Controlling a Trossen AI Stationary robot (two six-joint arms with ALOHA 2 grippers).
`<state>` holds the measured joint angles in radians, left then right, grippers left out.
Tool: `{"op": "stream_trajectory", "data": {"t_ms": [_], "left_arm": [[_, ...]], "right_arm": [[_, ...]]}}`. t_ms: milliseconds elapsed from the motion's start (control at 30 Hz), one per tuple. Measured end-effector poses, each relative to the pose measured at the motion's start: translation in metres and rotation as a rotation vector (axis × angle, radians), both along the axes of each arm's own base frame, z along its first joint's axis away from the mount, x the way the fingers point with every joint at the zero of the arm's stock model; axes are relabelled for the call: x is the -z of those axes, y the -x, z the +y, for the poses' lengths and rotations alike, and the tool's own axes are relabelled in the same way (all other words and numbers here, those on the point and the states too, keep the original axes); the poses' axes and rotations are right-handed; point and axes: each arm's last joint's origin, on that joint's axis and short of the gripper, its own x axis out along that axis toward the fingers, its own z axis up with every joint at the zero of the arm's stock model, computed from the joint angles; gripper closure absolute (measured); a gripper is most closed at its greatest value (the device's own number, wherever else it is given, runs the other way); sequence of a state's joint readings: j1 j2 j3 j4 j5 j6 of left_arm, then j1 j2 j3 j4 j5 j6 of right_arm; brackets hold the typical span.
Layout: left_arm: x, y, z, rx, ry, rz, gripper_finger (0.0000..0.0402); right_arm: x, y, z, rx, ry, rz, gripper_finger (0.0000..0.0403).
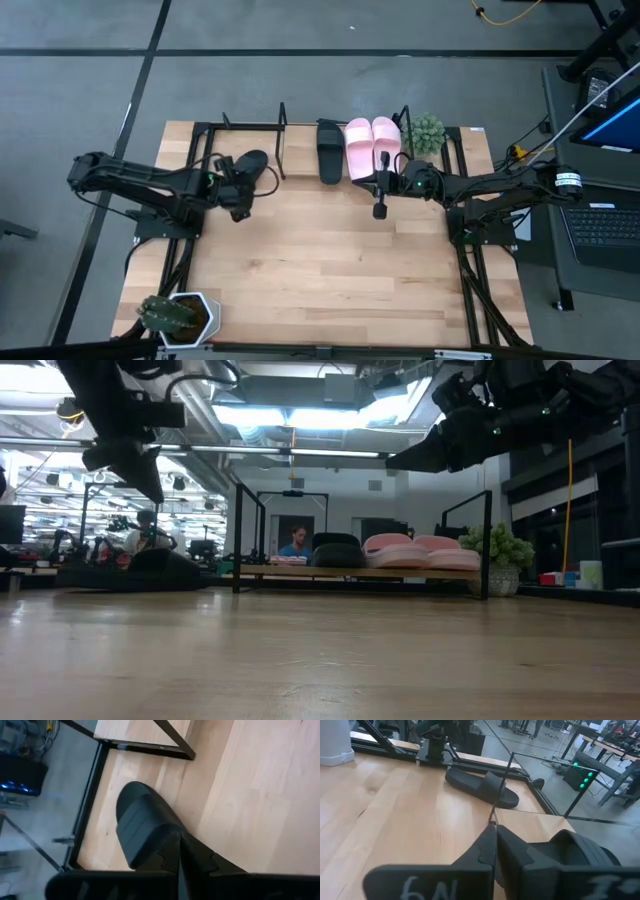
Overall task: Pick and place slides into the shelf
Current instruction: Put the black slipper on the shelf
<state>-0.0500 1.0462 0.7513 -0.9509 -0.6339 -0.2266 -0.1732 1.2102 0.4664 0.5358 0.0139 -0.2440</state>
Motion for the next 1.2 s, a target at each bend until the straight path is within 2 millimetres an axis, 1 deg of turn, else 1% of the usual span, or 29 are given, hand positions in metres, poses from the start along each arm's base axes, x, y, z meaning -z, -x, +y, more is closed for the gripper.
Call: {"op": "stream_trajectory", "data": {"t_ms": [200, 400, 500, 600, 700, 833, 967, 1067, 1200], "left_arm": [[0.0, -0.004, 0.008, 0.037, -0.043, 0.039, 0.0366], [-0.001, -0.005, 0.014, -0.004, -0.042, 0.012, 0.0327], [-0.002, -0.007, 0.017, -0.02, -0.043, -0.013, 0.0307], [-0.001, -0.01, 0.02, -0.035, -0.042, -0.036, 0.029], [0.003, -0.016, 0.022, -0.04, -0.026, -0.026, 0.0277], [0.017, -0.026, 0.023, -0.039, -0.019, 0.055, 0.0271], [0.029, -0.029, 0.024, -0.045, -0.03, 0.151, 0.0272], [0.034, -0.028, 0.024, -0.045, -0.033, 0.213, 0.0272], [0.034, -0.027, 0.025, -0.066, -0.087, 0.232, 0.0273]], "right_arm": [[-0.002, 0.0, 0.0, 0.0, 0.003, -0.016, 0.0399], [-0.002, 0.0, 0.0, 0.0, 0.003, -0.016, 0.0381], [-0.002, 0.0, 0.0, 0.0, 0.005, -0.017, 0.0379], [-0.002, 0.0, 0.0, -0.001, 0.006, -0.017, 0.0384], [-0.002, 0.0, 0.0, -0.001, 0.006, -0.017, 0.0393], [-0.002, 0.0, 0.0, -0.001, 0.006, -0.017, 0.0398], [-0.002, 0.0, 0.0, -0.001, 0.005, -0.017, 0.0388], [-0.002, 0.0, 0.0, 0.0, 0.004, -0.017, 0.0378], [-0.002, 0.0, 0.0, 0.0, 0.003, -0.016, 0.0376]]}}
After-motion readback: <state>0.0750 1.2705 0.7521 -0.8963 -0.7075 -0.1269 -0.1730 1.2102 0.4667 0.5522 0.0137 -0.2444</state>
